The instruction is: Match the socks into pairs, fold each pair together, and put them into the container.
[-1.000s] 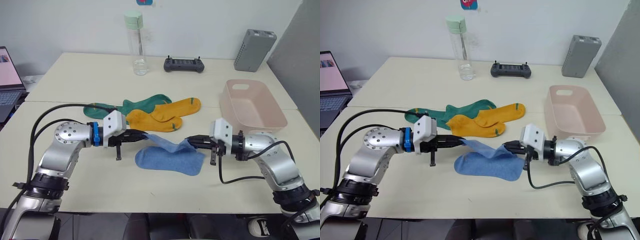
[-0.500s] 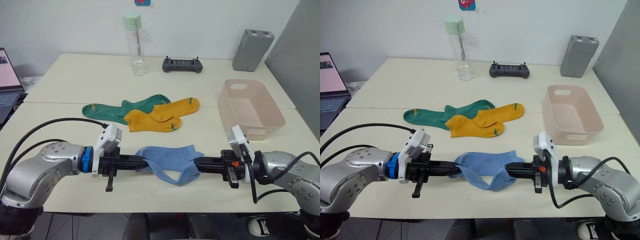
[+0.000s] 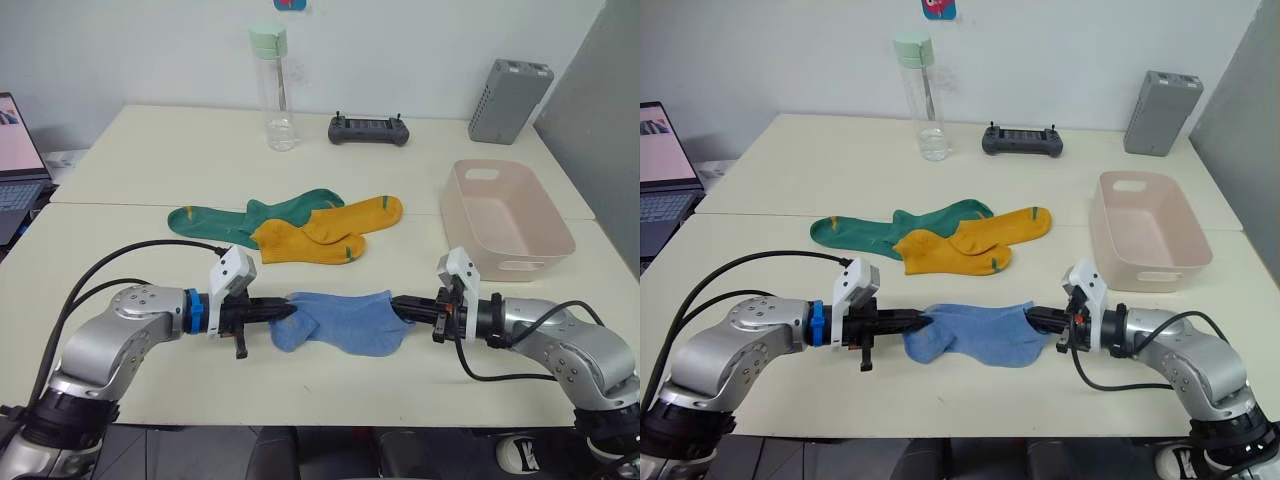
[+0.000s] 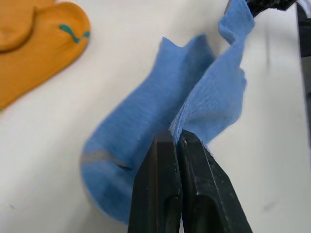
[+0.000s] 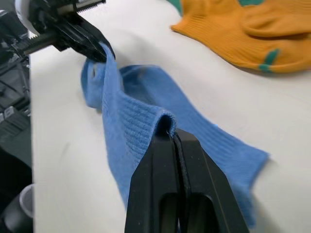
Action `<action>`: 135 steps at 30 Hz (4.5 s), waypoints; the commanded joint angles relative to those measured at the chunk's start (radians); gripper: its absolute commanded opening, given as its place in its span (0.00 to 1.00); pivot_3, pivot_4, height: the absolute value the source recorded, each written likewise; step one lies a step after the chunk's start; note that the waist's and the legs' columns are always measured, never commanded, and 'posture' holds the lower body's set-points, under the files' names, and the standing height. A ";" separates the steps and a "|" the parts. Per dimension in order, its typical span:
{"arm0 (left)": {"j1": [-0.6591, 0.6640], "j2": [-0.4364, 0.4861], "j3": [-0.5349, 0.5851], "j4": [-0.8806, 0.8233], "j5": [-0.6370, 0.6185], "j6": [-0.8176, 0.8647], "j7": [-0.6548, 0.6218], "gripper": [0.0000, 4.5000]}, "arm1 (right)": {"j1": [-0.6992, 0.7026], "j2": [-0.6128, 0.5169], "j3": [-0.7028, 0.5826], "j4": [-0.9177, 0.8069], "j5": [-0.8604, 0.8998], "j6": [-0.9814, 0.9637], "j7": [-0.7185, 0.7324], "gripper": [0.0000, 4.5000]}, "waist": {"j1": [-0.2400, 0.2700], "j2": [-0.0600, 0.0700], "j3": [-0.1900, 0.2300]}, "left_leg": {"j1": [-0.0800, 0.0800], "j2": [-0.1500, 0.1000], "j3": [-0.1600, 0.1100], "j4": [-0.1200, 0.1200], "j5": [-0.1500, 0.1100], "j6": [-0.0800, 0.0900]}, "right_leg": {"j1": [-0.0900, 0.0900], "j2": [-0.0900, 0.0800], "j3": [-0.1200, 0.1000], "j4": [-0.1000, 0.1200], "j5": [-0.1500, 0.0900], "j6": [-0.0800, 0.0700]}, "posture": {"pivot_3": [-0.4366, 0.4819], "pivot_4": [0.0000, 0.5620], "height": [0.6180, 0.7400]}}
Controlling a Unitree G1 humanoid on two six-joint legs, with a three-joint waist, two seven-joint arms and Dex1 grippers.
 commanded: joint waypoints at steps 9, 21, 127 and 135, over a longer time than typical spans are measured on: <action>-0.103 0.013 -0.102 0.117 0.154 -0.102 -0.079 0.01 | -0.085 0.031 0.008 0.016 -0.026 0.072 -0.065 0.00 | 0.000 0.000 0.000 | 0.000 0.000 -0.001 -0.006 0.000 0.000 | -0.001 0.001 -0.001 0.000 0.000 0.000 | 0.48 0.27 1.00; -0.177 -0.012 -0.144 0.265 0.268 -0.274 -0.171 0.01 | -0.146 0.028 0.039 0.057 -0.075 0.112 -0.080 0.00 | 0.000 0.000 0.000 | 0.000 0.000 -0.001 -0.006 0.000 0.000 | -0.001 0.001 -0.001 0.000 0.000 0.001 | 0.48 0.27 1.00; -0.023 0.049 0.016 0.085 0.121 -0.040 -0.111 0.00 | -0.053 -0.046 -0.061 -0.038 -0.010 0.130 0.004 0.00 | 0.000 0.000 0.000 | 0.000 0.000 -0.001 -0.004 0.000 0.000 | 0.000 0.000 -0.001 0.000 0.000 0.001 | 0.48 0.27 1.00; -0.036 0.054 0.005 0.118 0.133 -0.066 -0.114 0.00 | -0.038 -0.061 -0.047 -0.025 -0.028 0.125 0.004 0.00 | 0.000 0.000 0.000 | 0.000 0.000 -0.001 -0.004 0.000 0.000 | 0.000 0.000 -0.001 0.000 0.000 0.001 | 0.48 0.27 1.00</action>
